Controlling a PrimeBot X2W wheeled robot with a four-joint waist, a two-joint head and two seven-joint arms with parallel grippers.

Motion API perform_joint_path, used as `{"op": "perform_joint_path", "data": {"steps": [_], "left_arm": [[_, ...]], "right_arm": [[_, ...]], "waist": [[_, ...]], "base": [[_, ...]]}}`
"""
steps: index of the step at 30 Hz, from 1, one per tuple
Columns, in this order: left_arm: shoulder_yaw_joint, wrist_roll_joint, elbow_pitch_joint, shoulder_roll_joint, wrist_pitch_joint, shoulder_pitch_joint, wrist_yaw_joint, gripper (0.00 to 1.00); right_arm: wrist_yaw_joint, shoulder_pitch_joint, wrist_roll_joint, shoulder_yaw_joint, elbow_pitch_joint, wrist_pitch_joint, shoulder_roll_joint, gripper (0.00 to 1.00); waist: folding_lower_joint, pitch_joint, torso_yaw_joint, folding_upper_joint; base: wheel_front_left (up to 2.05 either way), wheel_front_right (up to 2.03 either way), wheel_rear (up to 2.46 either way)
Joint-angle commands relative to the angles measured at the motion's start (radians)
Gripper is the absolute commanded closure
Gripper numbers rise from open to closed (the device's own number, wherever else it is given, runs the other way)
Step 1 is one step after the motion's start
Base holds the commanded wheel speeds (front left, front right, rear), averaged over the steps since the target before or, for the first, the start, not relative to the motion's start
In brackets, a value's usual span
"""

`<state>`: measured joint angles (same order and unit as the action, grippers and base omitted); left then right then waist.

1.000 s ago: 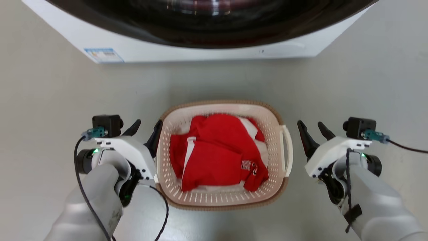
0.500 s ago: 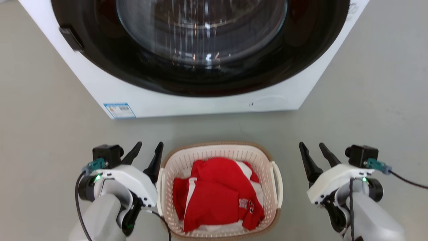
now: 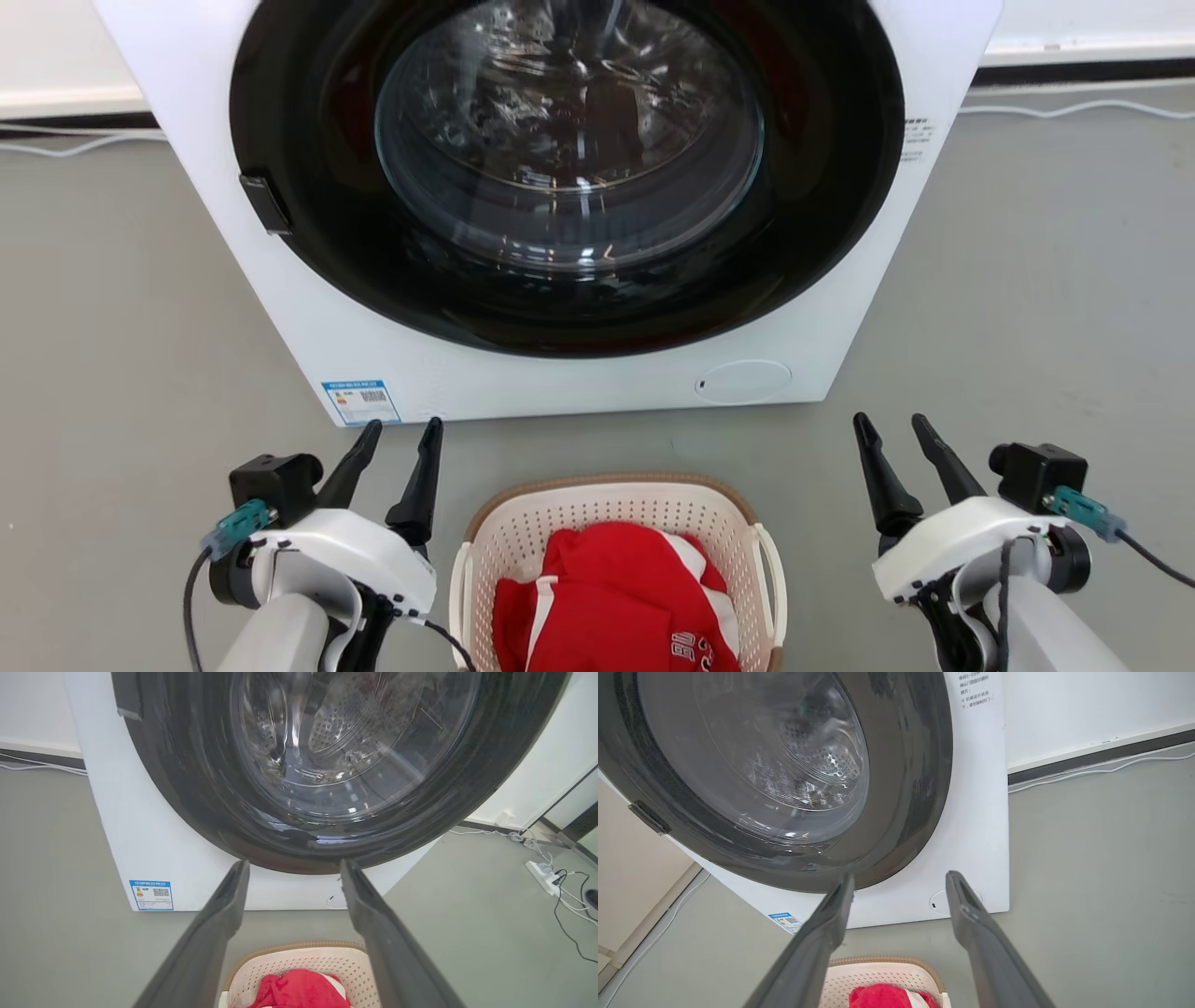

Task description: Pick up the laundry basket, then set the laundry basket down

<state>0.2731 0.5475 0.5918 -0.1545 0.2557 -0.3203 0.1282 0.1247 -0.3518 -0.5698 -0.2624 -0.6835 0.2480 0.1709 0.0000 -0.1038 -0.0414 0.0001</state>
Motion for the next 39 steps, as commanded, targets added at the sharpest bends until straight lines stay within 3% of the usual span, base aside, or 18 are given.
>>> {"op": "perform_joint_path", "data": {"steps": [1,7,19,39], "left_arm": [[-0.048,-0.007,-0.053,-0.015,0.006,0.006,0.003,0.0],[-0.097,-0.039,-0.175,-0.008,0.006,0.076,0.003,0.0],[-0.189,-0.108,-0.273,0.034,0.006,0.172,0.003,0.0],[-0.208,-0.146,-0.289,0.05,0.006,0.2,0.003,0.0]], "right_arm": [[0.006,0.016,0.016,-0.002,0.04,0.014,-0.007,0.0],[0.006,0.059,0.077,0.053,0.141,0.014,-0.011,0.0],[0.006,0.151,0.202,0.171,0.284,0.014,-0.036,0.0],[0.006,0.181,0.232,0.193,0.323,0.014,-0.049,0.0]], "waist": [[0.0,0.014,0.0,-0.0001],[0.0,0.043,-0.004,-0.0001],[0.0,0.084,-0.002,-0.0001],[0.0,0.092,-0.008,-0.0001]], "base": [[0.0,0.0,0.0],[0.0,0.0,0.0],[0.0,0.0,0.0],[0.0,0.0,0.0]]}}
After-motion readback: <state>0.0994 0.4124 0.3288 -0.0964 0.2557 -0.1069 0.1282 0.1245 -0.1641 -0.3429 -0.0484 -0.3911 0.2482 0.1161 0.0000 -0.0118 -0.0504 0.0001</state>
